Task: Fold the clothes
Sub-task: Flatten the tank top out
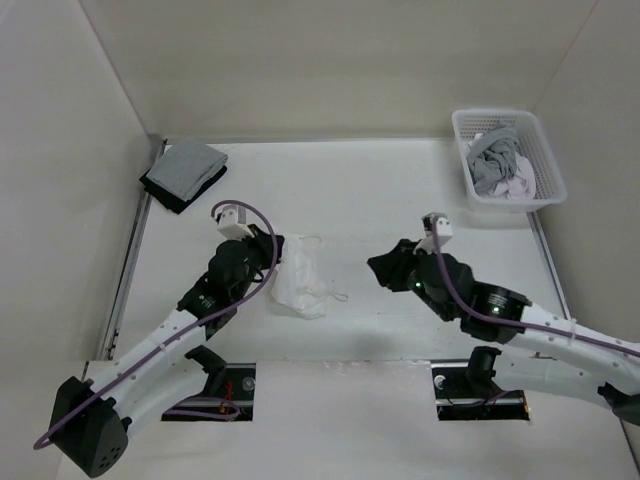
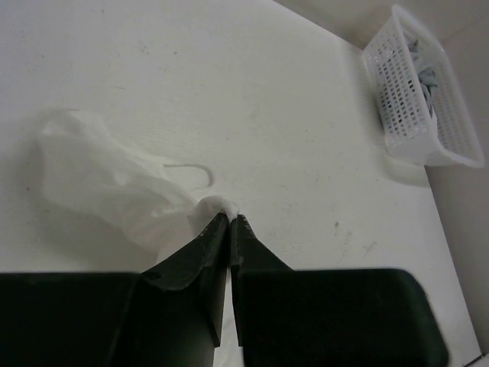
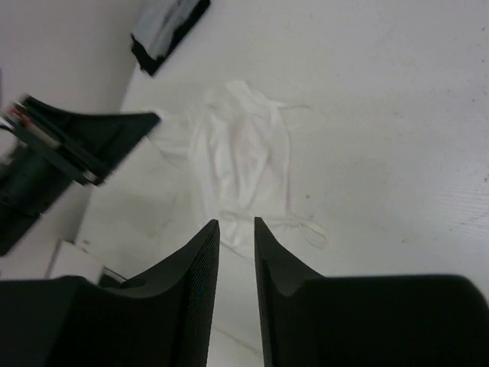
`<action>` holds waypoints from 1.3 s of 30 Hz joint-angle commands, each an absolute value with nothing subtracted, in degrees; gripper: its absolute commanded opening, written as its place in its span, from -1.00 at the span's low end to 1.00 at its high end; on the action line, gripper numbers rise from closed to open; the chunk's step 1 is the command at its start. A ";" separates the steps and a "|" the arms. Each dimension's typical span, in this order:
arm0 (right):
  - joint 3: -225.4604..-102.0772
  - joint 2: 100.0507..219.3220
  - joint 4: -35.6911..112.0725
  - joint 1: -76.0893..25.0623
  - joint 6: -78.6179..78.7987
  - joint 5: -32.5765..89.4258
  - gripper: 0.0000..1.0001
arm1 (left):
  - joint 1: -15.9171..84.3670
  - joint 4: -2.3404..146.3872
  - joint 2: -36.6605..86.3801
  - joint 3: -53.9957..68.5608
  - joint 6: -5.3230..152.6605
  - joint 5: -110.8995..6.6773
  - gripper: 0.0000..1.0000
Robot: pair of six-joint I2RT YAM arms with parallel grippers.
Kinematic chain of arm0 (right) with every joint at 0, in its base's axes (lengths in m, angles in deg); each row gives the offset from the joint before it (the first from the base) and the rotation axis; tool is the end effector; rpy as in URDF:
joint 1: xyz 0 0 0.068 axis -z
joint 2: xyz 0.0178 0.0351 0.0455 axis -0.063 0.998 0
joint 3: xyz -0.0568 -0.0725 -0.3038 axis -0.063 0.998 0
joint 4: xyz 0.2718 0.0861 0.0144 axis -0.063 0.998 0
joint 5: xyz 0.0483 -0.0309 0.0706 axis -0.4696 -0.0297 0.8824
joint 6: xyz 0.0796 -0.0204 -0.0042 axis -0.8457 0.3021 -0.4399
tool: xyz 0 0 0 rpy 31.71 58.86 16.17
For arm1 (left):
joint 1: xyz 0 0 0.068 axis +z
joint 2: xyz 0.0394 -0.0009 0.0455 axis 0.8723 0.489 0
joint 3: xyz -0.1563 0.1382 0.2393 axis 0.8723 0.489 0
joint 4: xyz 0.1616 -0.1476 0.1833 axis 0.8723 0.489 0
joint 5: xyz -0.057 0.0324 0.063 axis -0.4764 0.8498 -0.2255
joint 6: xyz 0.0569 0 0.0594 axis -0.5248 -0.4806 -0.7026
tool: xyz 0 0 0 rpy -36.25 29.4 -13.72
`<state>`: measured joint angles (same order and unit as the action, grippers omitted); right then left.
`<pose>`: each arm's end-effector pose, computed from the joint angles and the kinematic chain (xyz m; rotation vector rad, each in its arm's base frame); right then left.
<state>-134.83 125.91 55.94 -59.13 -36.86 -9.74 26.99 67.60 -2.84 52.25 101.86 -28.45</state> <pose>0.1281 0.1695 0.3544 0.0516 1.9280 0.7740 0.1974 -0.1088 0.2697 -0.2920 1.8337 -0.6636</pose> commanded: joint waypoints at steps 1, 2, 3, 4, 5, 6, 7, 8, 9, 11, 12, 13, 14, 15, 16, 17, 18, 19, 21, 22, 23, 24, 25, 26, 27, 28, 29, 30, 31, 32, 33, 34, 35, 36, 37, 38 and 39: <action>-128.06 134.92 55.91 -59.54 -37.03 -2.43 -0.20 | 27.98 71.58 -2.38 51.76 103.13 -28.82 -0.93; -126.38 137.38 52.40 -59.36 -37.39 -0.85 -0.04 | 28.25 71.49 -2.21 52.11 103.57 -28.91 -0.92; -125.24 139.93 48.97 -59.27 -37.39 0.55 0.06 | 28.42 71.23 -2.12 52.47 103.83 -28.91 -0.92; -124.44 142.65 45.11 -58.92 -37.39 2.22 0.14 | 28.69 70.88 -2.03 52.82 103.92 -28.91 -0.92; -124.17 144.16 42.80 -58.48 -37.65 3.02 0.16 | 28.95 70.70 -1.86 52.99 103.93 -29.00 -0.92; -123.82 146.43 39.39 -57.52 -37.74 3.90 0.16 | 29.21 70.53 -1.77 53.08 103.93 -29.00 -0.91; -123.73 148.81 36.40 -56.47 -37.83 4.60 0.16 | 29.39 70.44 -1.51 53.17 103.93 -29.00 -0.91; -123.90 150.74 34.62 -55.68 -37.74 5.13 0.17 | 29.48 70.26 -1.24 53.26 103.93 -29.26 -0.91; -124.17 153.11 32.87 -54.80 -37.57 5.40 0.18 | 29.66 70.17 -1.15 53.35 103.93 -29.43 -0.91; -125.31 157.42 31.97 -53.56 -37.65 5.32 0.21 | 29.83 69.65 -1.06 53.79 103.93 -29.87 -0.91; -125.83 159.44 32.06 -52.95 -37.83 5.23 0.22 | 30.01 69.56 -1.06 54.05 103.93 -30.05 -0.91; -126.27 161.12 32.06 -52.42 -38.18 5.49 0.22 | 30.27 69.47 -1.15 54.31 103.93 -30.14 -0.91; -126.54 162.44 31.62 -52.33 -38.53 5.84 0.22 | 30.45 69.47 -1.24 54.49 103.93 -30.23 -0.91; -126.98 164.11 31.27 -52.15 -38.80 6.63 0.22 | 30.80 69.47 -1.24 54.66 103.93 -30.40 -0.91; -127.33 165.69 30.66 -51.98 -38.89 7.42 0.19 | 30.97 69.29 -1.24 54.84 103.93 -30.58 -0.91; -127.68 166.75 30.39 -51.71 -38.89 7.69 0.16 | 31.24 68.95 -1.24 55.10 103.93 -30.84 -0.91; -127.95 167.89 29.87 -51.63 -39.06 7.86 0.14 | 31.50 68.59 -1.24 55.19 103.93 -31.10 -0.91; -128.30 169.12 29.08 -51.36 -39.24 8.04 0.12 | 31.68 68.42 -1.07 55.37 103.93 -31.45 -0.91; -129.26 171.23 27.50 -50.92 -39.15 9.78 -0.06 | 32.03 68.06 -0.89 55.46 104.01 -31.81 -0.91; -129.79 172.37 26.62 -50.75 -39.06 10.84 -0.16 | 32.20 67.98 -0.80 55.46 104.01 -31.90 -0.91; -130.23 173.08 25.74 -50.57 -38.89 11.46 -0.35 | 32.47 67.97 -0.71 55.46 104.01 -32.07 -0.91; -130.58 173.44 25.47 -50.57 -38.71 11.82 -0.57 | 32.73 67.97 -0.71 55.46 104.01 -32.25 -0.91; -130.67 173.00 25.55 -50.57 -38.62 11.12 -0.81 | 32.91 67.97 -0.89 55.46 104.01 -32.51 -0.91; -130.24 171.61 25.55 -50.40 -38.62 9.29 -0.91 | 33.34 68.15 -1.32 55.46 104.01 -32.86 -0.91; -129.71 169.42 25.99 -50.39 -38.19 7.27 -0.94 | 33.61 68.32 -1.85 55.46 104.01 -33.12 -0.91; -129.18 166.00 27.12 -50.48 -37.23 5.07 -0.96 | 33.96 68.50 -2.46 55.37 104.01 -33.39 -0.91; -129.09 161.97 29.22 -50.57 -36.35 3.05 -0.97 | 34.22 68.68 -3.17 55.20 104.01 -33.65 -0.91; -129.09 157.49 31.94 -50.74 -35.47 0.68 -0.97 | 34.49 68.85 -3.70 55.02 104.01 -33.83 -0.91; -129.79 152.66 35.02 -51.27 -34.41 -1.61 -0.97 | 34.66 69.11 -4.31 54.76 104.19 -34.00 -0.91; -130.66 148.00 38.27 -52.32 -33.27 -3.89 -0.97 | 34.75 69.38 -4.92 54.49 104.45 -34.18 -0.91; -132.07 143.34 41.43 -53.11 -31.96 -6.00 -0.97 | 34.93 69.55 -5.63 54.23 104.80 -34.36 -0.91; -133.73 139.29 44.33 -53.81 -30.55 -7.59 -0.97 | 35.19 69.82 -6.50 53.97 105.15 -34.53 -0.91; -135.84 135.60 47.23 -54.43 -28.97 -9.00 -0.97 | 35.63 70.08 -7.30 53.62 105.42 -34.79 -0.91; -138.12 132.77 49.79 -54.87 -27.65 -10.06 -0.96 | 36.24 70.35 -8.17 53.26 105.85 -35.06 -0.91; -140.41 130.57 51.99 -55.14 -26.42 -11.02 -0.96 | 36.94 70.70 -9.14 52.91 106.29 -35.50 -0.91; -142.69 128.81 53.75 -55.31 -25.10 -11.90 -0.96 | 37.65 71.05 -10.19 52.65 106.91 -36.02 -0.91; -144.98 127.40 55.16 -55.49 -23.61 -12.69 -0.96 | 38.35 71.40 -11.42 52.56 107.61 -36.46 -0.91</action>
